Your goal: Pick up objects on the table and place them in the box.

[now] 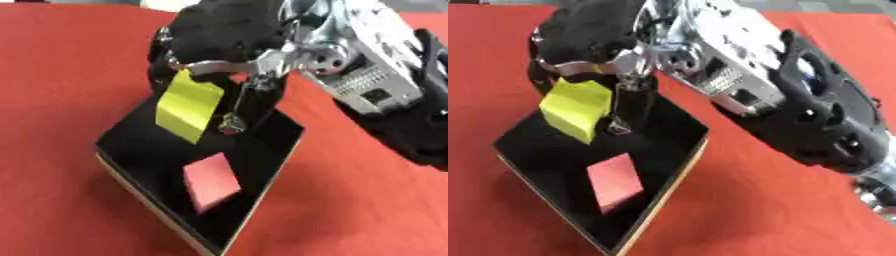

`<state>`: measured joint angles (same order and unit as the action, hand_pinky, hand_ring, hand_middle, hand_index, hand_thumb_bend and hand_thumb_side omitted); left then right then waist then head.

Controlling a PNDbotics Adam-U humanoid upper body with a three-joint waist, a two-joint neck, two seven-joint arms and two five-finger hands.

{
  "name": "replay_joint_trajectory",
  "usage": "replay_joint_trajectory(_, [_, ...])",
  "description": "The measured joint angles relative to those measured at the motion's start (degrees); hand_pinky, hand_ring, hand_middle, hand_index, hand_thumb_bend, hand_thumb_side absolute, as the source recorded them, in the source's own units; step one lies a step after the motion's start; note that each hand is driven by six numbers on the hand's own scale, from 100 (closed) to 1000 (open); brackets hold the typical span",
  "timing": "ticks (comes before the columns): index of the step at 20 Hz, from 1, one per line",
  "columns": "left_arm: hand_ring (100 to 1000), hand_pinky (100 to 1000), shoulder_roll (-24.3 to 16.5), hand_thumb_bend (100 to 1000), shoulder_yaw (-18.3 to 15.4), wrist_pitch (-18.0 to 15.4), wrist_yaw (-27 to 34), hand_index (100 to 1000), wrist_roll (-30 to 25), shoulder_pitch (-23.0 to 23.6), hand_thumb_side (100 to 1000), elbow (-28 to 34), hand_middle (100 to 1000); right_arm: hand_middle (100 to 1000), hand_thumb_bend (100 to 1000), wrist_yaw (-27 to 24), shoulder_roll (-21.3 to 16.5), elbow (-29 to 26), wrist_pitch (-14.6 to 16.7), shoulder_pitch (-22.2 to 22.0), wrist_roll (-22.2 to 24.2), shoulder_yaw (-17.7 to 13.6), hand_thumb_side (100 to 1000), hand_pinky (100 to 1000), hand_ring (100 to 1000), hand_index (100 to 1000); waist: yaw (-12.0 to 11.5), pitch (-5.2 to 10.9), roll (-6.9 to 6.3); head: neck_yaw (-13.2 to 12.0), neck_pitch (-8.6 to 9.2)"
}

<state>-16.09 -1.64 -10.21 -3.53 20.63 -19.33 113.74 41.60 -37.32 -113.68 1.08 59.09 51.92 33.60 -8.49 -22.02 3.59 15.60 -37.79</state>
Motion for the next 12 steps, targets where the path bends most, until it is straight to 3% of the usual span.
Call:
replay_joint_trajectory(5, [768,581,0.03,192,0.01,-0.03,0.03,839,-0.13,-0.21,824,0.0,668,524,103,3.42,0.77,0.0,0.9,-1.87,0.03,0.76,100,583,594,651,-0.01,-0.18,-0.25,0.3,0.02])
replay_joint_trajectory(6, [768,581,0.04,192,0.02,-0.05,0.04,839,-0.18,-0.25,824,0.0,668,528,140,3.88,0.86,0.0,1.01,-2.2,0.03,0.96,100,590,598,654,-0.01,-0.19,-0.28,0.38,0.02])
replay_joint_trajectory(8, [768,582,0.22,192,0.02,-0.05,0.04,839,-0.2,-0.27,824,0.0,668,538,107,4.31,0.97,0.0,1.25,-2.72,0.07,1.32,100,600,608,662,-0.03,-0.23,-0.28,0.45,0.03])
replay_joint_trajectory(12, [768,581,0.44,192,0.02,-0.04,0.05,838,-0.22,-0.27,825,0.0,668,591,204,4.57,1.28,0.0,1.41,-3.21,0.03,1.52,125,631,657,702,-0.04,-0.28,-0.29,0.47,0.03])
